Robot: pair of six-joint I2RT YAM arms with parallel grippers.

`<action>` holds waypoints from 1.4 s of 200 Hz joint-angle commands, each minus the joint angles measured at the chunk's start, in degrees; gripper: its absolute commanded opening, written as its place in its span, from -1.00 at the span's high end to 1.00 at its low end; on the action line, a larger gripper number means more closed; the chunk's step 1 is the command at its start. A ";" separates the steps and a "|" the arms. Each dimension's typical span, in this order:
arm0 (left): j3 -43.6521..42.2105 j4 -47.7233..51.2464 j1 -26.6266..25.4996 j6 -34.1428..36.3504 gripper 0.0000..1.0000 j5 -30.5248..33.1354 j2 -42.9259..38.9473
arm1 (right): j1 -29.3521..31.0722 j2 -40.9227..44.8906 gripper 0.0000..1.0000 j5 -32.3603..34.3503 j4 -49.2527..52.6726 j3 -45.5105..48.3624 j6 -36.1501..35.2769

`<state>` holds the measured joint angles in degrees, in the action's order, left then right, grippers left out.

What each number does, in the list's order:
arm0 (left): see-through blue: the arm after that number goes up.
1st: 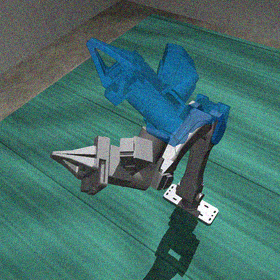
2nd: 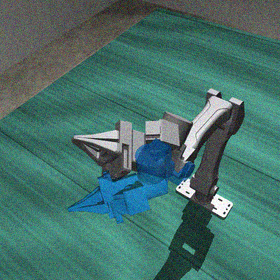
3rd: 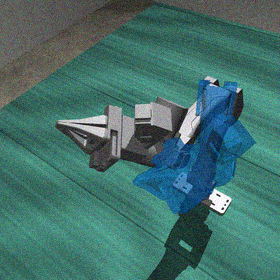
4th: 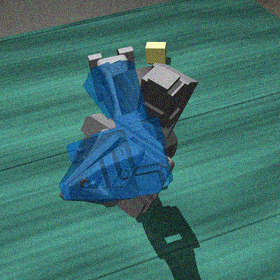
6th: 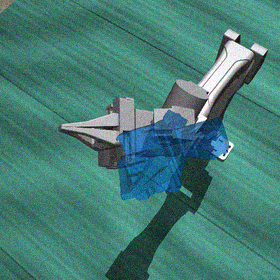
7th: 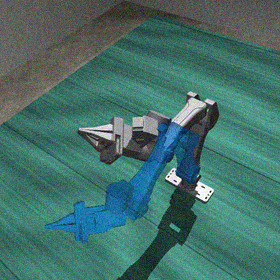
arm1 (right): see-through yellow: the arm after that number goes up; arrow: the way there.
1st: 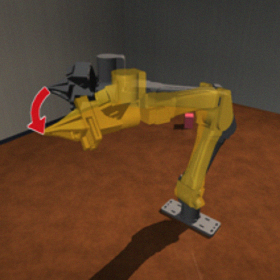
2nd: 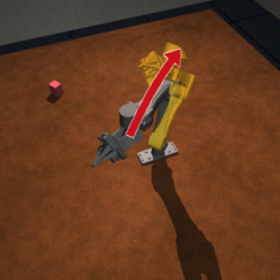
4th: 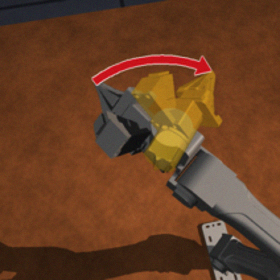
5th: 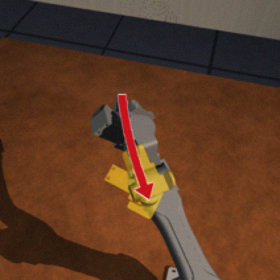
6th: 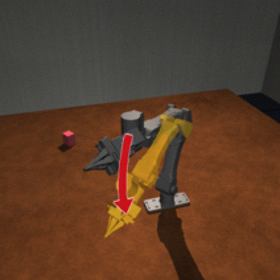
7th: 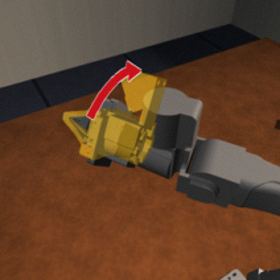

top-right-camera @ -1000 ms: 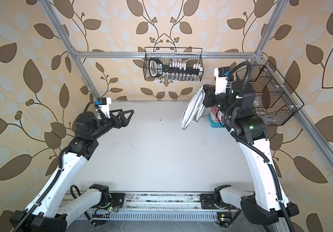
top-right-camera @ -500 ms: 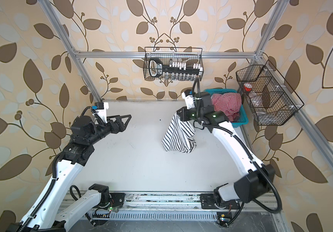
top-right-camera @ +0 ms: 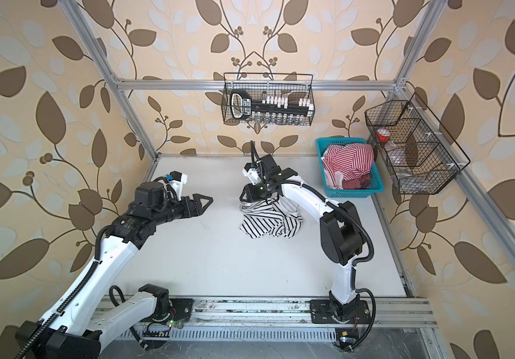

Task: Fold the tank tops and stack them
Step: 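Lift the striped tank top out with the right gripper and drop it on the table, then grasp the tank top edge with the left gripper while the right gripper holds another edge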

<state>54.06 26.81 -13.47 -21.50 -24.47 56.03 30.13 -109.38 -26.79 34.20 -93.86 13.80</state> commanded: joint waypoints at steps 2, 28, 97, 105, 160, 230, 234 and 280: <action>0.31 0.56 -4.75 -0.29 -0.69 -1.86 2.44 | -4.12 5.97 0.14 1.94 0.98 1.33 -2.11; 2.86 0.04 -12.13 -0.61 -0.67 -0.16 8.17 | -10.49 9.77 -0.04 2.00 -1.01 8.23 -1.83; 8.30 1.44 -21.11 -1.11 -0.63 1.50 19.12 | -11.57 9.53 -0.05 -3.81 -0.27 15.81 -6.16; 8.08 1.12 -21.16 -1.26 -0.63 2.03 18.95 | -10.88 9.08 -0.04 -4.59 -0.31 16.16 -6.47; 6.80 2.48 -21.15 -0.73 -0.70 5.39 15.66 | -7.81 4.46 -0.03 -1.25 1.39 14.26 -6.68; 5.57 2.48 -21.23 -0.83 -0.71 5.59 14.79 | -7.17 -0.37 -0.04 3.58 4.46 4.78 -5.59; 5.53 2.47 -21.20 -0.83 -0.71 5.58 14.76 | -7.15 -0.66 -0.04 3.66 4.67 4.28 -5.63; 4.93 2.59 -21.17 -0.48 -0.72 5.57 14.62 | -6.92 -3.70 0.09 4.27 8.56 1.15 -6.76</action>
<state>59.75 29.34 -34.52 -21.91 -19.22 72.31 22.83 -110.50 -23.70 38.09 -90.89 8.78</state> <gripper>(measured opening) 0.858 0.470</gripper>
